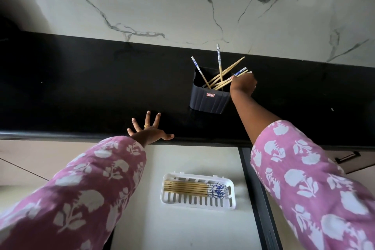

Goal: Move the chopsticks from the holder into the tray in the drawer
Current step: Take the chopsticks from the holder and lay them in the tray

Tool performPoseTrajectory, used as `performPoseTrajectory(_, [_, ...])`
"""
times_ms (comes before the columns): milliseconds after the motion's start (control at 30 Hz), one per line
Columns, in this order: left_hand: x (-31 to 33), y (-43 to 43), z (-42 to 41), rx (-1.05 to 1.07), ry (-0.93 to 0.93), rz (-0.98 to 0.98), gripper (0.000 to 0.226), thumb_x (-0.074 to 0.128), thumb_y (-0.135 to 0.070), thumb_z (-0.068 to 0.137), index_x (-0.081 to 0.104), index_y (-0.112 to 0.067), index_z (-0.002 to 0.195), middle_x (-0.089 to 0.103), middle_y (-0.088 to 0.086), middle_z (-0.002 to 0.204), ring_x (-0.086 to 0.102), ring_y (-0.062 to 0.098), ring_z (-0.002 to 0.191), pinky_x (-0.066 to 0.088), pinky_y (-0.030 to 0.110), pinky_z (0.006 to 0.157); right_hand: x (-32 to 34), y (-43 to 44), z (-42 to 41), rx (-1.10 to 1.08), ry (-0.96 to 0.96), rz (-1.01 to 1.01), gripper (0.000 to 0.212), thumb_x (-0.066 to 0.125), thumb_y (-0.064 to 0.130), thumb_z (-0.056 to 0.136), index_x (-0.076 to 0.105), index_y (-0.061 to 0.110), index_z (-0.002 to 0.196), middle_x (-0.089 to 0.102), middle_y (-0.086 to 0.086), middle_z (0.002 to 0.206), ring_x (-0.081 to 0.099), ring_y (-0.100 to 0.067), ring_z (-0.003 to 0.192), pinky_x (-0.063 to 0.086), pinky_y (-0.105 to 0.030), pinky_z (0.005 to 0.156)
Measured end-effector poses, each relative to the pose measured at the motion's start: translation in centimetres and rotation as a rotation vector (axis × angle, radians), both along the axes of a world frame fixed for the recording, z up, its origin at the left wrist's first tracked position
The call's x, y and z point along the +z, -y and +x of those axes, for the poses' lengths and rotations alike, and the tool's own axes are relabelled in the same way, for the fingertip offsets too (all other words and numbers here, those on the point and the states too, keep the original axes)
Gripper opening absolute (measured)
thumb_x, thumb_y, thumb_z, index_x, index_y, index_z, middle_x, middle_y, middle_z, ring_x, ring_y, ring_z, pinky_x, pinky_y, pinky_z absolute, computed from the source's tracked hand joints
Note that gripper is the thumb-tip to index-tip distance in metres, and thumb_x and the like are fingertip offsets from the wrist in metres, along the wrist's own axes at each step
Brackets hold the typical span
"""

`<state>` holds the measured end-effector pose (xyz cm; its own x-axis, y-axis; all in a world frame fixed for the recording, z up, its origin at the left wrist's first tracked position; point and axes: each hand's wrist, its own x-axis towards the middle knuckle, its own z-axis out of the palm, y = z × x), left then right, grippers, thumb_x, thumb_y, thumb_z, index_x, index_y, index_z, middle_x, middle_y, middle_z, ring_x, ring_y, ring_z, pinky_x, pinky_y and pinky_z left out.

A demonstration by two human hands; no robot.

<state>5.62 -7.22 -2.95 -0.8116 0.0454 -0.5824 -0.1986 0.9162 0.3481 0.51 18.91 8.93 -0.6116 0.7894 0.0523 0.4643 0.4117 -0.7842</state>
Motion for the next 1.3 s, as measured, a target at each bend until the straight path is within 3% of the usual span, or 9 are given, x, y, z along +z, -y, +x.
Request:
performPoseTrajectory(233, [-0.1, -0.1, -0.2, -0.007, 0.021, -0.009, 0.100, 0.058, -0.070, 0.074, -0.011, -0.050, 0.144, -0.030, -0.017, 0.152, -0.032, 0.042, 0.137, -0.008, 0.062, 0.110, -1.3, -0.5, -1.6, -0.080, -0.056, -0.257, 0.038, 0.071, 0.020, 0.081, 0.063, 0.003, 0.114, 0.067, -0.015, 0.118, 0.063, -0.028, 0.111, 0.050, -0.035, 0.091])
performPoseTrajectory(633, [0.1, 0.0, -0.2, -0.027, 0.020, -0.021, 0.101, 0.057, -0.072, 0.073, -0.012, -0.050, 0.144, -0.029, -0.015, 0.153, -0.030, 0.042, 0.137, -0.007, 0.062, 0.111, -0.7, 0.4, -0.8, -0.120, -0.185, -0.266, 0.027, 0.058, 0.010, 0.088, 0.064, -0.001, 0.111, 0.069, -0.018, 0.111, 0.066, -0.029, 0.103, 0.052, -0.034, 0.084])
performPoseTrajectory(733, [0.1, 0.1, -0.2, -0.025, 0.018, -0.022, 0.102, 0.058, -0.072, 0.073, -0.011, -0.050, 0.144, -0.029, -0.015, 0.153, -0.030, 0.042, 0.137, -0.007, 0.062, 0.111, 0.3, 0.3, -0.4, -0.093, -0.178, -0.179, 0.028, 0.054, 0.015, 0.090, 0.064, 0.001, 0.113, 0.068, -0.015, 0.112, 0.066, -0.026, 0.103, 0.051, -0.031, 0.081])
performPoseTrajectory(900, [0.1, -0.1, -0.1, -0.036, 0.013, -0.032, 0.101, 0.057, -0.072, 0.073, -0.011, -0.049, 0.144, -0.028, -0.015, 0.154, -0.029, 0.043, 0.137, -0.006, 0.062, 0.111, 2.5, -0.3, 0.5, -0.002, -0.152, 0.164, 0.031, 0.048, 0.023, 0.095, 0.062, 0.004, 0.116, 0.065, -0.014, 0.117, 0.059, -0.027, 0.112, 0.047, -0.030, 0.084])
performPoseTrajectory(1033, [0.2, 0.0, 0.0, -0.038, 0.010, -0.038, 0.101, 0.057, -0.072, 0.073, -0.010, -0.049, 0.145, -0.027, -0.014, 0.154, -0.029, 0.043, 0.138, -0.006, 0.063, 0.111, 3.9, -0.4, 1.3, 0.044, -0.234, 0.317, 0.032, 0.046, 0.023, 0.097, 0.062, 0.001, 0.113, 0.068, -0.016, 0.111, 0.063, -0.027, 0.106, 0.049, -0.031, 0.083])
performPoseTrajectory(1300, [0.5, 0.1, 0.5, -0.026, -0.008, -0.019, 0.100, 0.055, -0.074, 0.073, -0.007, -0.048, 0.145, -0.023, -0.015, 0.155, -0.028, 0.042, 0.138, -0.007, 0.062, 0.111, 6.0, -0.8, 3.5, 0.146, -0.555, 0.144, 0.025, 0.050, 0.017, 0.096, 0.059, -0.005, 0.106, 0.070, -0.019, 0.096, 0.071, -0.023, 0.082, 0.060, -0.033, 0.074])
